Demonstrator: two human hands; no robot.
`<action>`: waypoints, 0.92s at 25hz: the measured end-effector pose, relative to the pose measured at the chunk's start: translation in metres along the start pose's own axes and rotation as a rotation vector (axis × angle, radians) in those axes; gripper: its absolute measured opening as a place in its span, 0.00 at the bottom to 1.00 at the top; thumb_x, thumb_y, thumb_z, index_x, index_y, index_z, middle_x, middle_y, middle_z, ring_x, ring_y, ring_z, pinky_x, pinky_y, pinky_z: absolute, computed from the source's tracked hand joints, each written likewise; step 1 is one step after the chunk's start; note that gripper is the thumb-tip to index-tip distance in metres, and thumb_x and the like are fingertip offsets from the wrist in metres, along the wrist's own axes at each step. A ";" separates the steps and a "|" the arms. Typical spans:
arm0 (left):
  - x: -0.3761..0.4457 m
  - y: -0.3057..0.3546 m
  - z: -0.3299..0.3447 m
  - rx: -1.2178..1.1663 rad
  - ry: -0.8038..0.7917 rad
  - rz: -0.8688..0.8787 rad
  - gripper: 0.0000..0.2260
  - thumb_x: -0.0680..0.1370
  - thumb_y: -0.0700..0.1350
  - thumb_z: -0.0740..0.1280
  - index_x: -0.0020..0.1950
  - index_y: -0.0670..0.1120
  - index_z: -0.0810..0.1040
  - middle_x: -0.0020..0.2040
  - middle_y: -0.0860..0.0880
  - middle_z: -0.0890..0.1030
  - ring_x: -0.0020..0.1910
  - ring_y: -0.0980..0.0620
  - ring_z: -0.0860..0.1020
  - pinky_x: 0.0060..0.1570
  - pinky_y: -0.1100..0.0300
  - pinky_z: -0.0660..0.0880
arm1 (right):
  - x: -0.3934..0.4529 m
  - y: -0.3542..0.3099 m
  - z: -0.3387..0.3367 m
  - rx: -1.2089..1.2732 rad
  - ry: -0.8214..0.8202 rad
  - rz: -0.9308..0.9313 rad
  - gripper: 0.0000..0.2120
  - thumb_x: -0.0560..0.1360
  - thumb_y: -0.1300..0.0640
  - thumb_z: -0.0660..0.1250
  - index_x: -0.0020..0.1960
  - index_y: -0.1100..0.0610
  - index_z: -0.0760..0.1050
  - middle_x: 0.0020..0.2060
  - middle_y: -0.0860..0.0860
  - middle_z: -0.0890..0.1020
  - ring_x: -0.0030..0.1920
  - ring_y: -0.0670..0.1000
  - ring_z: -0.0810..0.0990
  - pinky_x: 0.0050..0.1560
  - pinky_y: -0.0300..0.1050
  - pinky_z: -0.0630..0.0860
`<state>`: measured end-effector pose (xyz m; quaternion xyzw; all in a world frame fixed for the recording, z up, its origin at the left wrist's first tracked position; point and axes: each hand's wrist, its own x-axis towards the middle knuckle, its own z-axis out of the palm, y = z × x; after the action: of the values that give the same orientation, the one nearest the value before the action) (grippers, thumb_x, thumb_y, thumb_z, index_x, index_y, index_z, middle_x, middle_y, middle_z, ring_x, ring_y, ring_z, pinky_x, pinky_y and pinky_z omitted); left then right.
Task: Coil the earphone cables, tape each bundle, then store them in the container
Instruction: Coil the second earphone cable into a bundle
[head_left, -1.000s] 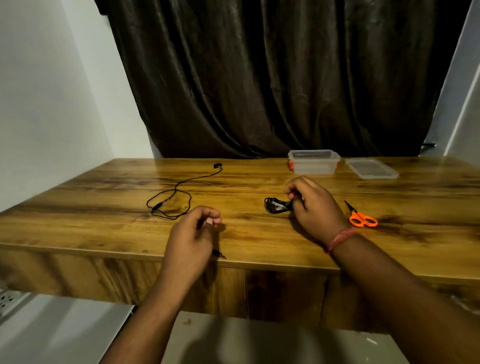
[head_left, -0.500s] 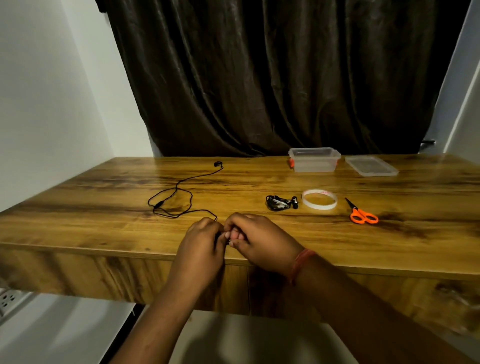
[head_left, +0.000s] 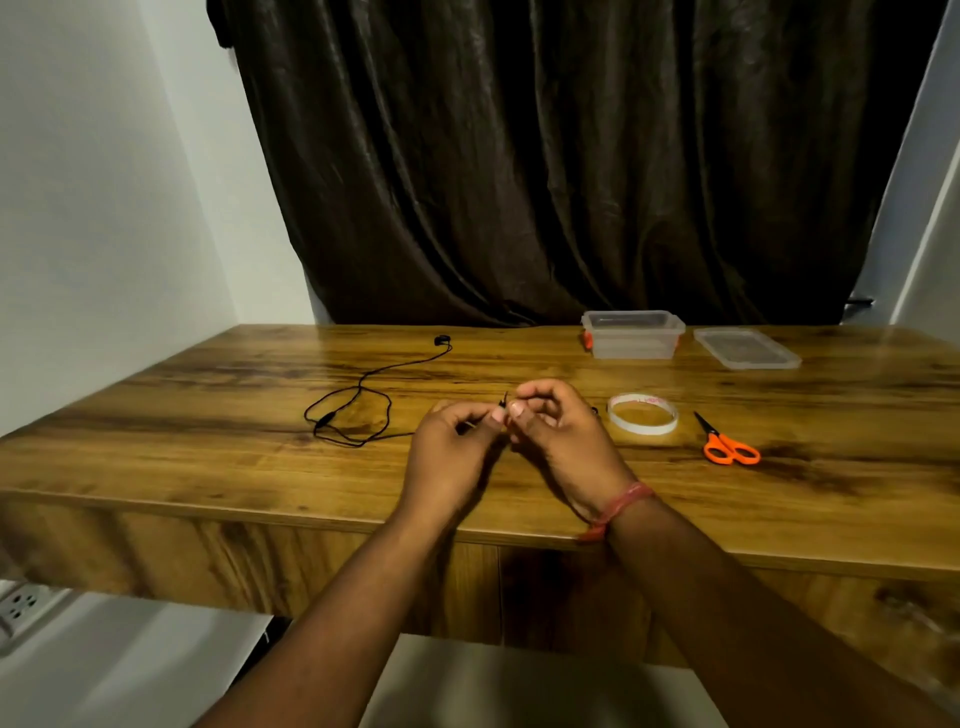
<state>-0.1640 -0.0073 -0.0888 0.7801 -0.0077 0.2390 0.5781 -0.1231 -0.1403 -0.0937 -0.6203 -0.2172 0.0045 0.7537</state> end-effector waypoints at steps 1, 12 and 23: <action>0.004 0.002 0.005 -0.178 -0.008 -0.084 0.08 0.72 0.51 0.75 0.47 0.49 0.86 0.51 0.46 0.81 0.54 0.46 0.81 0.58 0.46 0.77 | -0.001 0.001 0.000 0.020 -0.019 0.006 0.08 0.79 0.64 0.66 0.55 0.54 0.75 0.50 0.55 0.80 0.53 0.52 0.79 0.55 0.47 0.77; 0.017 -0.004 0.007 -0.707 0.067 -0.172 0.08 0.78 0.40 0.68 0.56 0.43 0.81 0.44 0.50 0.82 0.40 0.54 0.77 0.42 0.56 0.74 | 0.006 -0.009 -0.010 -0.214 -0.007 -0.042 0.05 0.81 0.61 0.63 0.49 0.56 0.77 0.34 0.49 0.76 0.34 0.49 0.77 0.37 0.43 0.77; 0.012 -0.003 0.024 -0.424 -0.222 -0.162 0.12 0.83 0.47 0.60 0.49 0.42 0.79 0.36 0.49 0.76 0.32 0.56 0.72 0.33 0.61 0.70 | 0.021 -0.010 -0.044 -1.001 -0.112 -0.701 0.06 0.79 0.59 0.65 0.54 0.55 0.79 0.46 0.46 0.76 0.45 0.46 0.76 0.44 0.43 0.75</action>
<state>-0.1439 -0.0248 -0.0919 0.6610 -0.0582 0.0979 0.7417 -0.0919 -0.1775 -0.0835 -0.7896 -0.4231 -0.3136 0.3149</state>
